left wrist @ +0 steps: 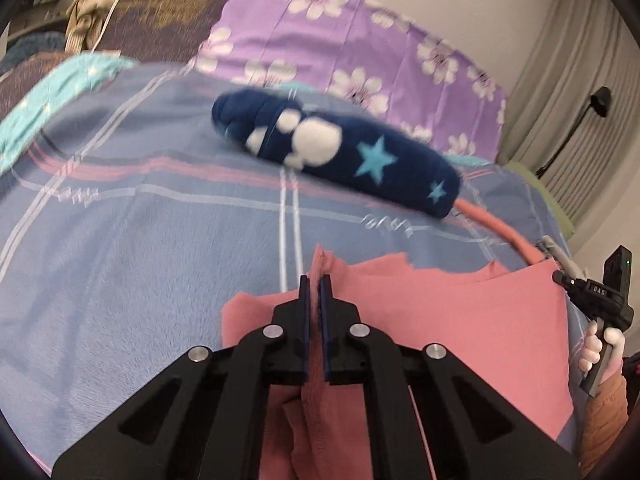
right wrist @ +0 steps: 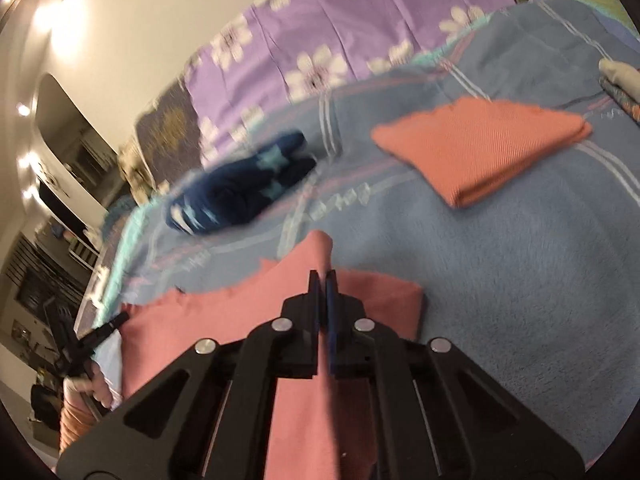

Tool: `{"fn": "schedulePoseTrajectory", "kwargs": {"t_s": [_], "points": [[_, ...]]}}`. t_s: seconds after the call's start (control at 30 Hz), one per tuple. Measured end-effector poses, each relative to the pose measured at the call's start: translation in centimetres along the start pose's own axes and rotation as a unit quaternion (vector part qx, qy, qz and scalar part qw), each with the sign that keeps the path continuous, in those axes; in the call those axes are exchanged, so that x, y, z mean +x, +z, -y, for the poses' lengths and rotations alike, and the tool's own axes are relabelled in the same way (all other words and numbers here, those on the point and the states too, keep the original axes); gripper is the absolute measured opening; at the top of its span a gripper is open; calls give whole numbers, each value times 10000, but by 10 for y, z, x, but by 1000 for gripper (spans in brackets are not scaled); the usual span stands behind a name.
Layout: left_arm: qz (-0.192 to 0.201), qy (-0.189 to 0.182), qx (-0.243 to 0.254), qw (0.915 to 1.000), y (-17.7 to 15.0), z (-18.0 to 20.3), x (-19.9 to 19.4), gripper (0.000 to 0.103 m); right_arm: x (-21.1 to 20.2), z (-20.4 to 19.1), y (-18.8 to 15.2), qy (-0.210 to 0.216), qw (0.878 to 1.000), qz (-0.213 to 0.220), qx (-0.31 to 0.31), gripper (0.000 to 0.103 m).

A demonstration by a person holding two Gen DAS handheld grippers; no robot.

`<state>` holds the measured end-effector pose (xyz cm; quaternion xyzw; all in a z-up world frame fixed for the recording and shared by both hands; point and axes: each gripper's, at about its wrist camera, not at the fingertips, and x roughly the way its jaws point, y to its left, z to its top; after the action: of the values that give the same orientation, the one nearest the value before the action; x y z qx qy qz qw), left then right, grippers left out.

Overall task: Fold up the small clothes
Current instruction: 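Lower the folded hem onto the shirt and open both grippers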

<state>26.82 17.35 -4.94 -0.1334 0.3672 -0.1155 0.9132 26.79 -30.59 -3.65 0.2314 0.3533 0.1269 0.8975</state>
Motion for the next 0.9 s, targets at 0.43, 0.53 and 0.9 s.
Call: {"fn": "schedulePoseTrajectory", "kwargs": {"t_s": [0.43,0.53,0.9], "points": [[-503,789,351,9950,4,-7,55,3,52,26,-12,-726,9955,-599,61,8],[-316,746,314,9962,1,-7,39,3,26,25,-17,-647,9970,-422,-2,13],[-638,-662,1399,9859,-58,141,-6,26,-21,48,-46,-663,9955,-654,-174,16]]}}
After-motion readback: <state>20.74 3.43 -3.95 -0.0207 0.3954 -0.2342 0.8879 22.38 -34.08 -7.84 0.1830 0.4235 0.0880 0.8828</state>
